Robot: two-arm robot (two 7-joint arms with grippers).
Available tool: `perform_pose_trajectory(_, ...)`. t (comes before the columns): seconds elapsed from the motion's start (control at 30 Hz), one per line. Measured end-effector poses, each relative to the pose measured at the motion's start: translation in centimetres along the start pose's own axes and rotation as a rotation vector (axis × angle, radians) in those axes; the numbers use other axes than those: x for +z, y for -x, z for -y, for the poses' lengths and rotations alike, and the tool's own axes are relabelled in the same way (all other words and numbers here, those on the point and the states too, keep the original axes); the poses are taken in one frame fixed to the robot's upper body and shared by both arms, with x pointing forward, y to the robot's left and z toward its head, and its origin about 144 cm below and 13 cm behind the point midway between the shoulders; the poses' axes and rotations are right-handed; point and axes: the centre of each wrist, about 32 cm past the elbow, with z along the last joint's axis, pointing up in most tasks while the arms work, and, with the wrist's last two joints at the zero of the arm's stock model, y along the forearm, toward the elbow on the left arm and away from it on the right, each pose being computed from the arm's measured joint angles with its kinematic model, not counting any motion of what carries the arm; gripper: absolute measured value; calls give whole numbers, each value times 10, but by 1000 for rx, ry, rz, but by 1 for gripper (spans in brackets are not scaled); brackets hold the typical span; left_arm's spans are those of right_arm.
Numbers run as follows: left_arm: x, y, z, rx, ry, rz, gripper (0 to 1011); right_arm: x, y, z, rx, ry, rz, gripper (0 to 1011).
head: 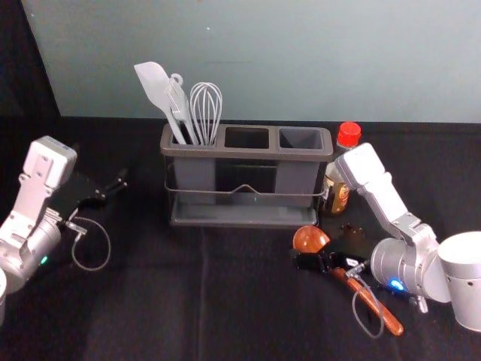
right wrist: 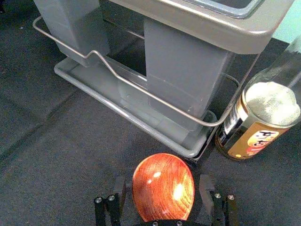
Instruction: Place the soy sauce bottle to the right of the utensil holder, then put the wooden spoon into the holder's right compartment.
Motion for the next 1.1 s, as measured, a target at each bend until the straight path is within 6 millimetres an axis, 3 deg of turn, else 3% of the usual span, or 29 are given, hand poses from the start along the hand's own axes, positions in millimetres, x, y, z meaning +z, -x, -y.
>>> perform_pose_trajectory(1.1, 0, 0, 0, 0, 0, 0, 1005, -2, -3, -14, 11, 21, 0, 1002)
